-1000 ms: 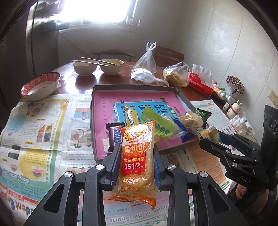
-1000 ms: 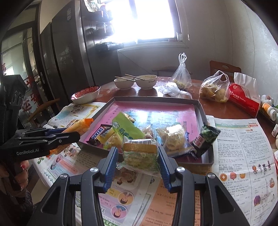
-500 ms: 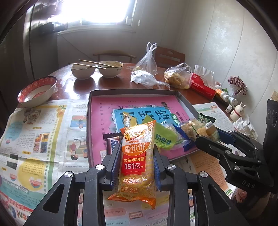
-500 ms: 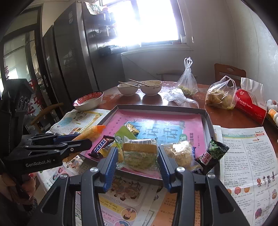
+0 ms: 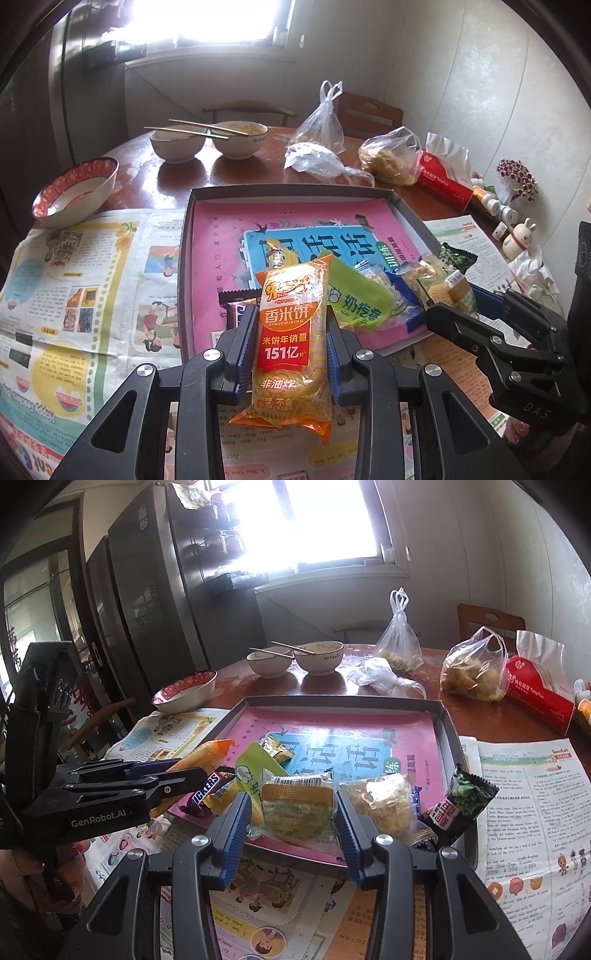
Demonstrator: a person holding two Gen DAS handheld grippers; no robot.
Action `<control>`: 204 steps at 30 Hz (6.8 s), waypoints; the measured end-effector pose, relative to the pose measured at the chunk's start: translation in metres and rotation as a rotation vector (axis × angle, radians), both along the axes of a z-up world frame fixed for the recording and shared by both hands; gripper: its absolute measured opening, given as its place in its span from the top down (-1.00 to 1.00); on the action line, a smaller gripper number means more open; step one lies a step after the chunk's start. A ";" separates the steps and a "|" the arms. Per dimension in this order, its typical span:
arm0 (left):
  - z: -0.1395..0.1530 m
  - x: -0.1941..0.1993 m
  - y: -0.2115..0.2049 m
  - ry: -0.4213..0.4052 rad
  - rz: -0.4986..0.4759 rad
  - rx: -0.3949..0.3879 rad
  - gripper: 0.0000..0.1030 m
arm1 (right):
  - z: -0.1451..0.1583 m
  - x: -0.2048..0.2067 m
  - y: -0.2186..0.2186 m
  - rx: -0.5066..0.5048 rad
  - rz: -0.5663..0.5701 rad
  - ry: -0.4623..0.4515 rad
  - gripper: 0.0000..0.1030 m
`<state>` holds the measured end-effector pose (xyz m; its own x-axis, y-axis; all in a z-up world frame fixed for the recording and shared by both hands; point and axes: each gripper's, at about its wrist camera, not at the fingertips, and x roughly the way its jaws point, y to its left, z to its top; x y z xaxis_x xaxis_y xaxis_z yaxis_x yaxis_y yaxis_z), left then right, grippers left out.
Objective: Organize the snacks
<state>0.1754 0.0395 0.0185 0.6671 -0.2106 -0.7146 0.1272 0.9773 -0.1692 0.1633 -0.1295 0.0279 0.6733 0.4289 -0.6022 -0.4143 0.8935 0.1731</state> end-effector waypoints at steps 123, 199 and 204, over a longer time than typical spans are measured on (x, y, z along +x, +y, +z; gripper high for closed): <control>-0.023 0.025 -0.010 0.027 0.024 0.063 0.02 | -0.023 0.020 0.006 -0.109 -0.085 -0.017 -0.23; -0.008 -0.100 -0.024 -0.019 0.042 0.049 -0.48 | -0.009 -0.092 -0.038 -0.077 -0.227 -0.024 -0.83; -0.009 -0.103 -0.023 -0.011 0.042 0.045 -0.48 | -0.007 -0.097 -0.036 -0.090 -0.225 -0.037 -0.83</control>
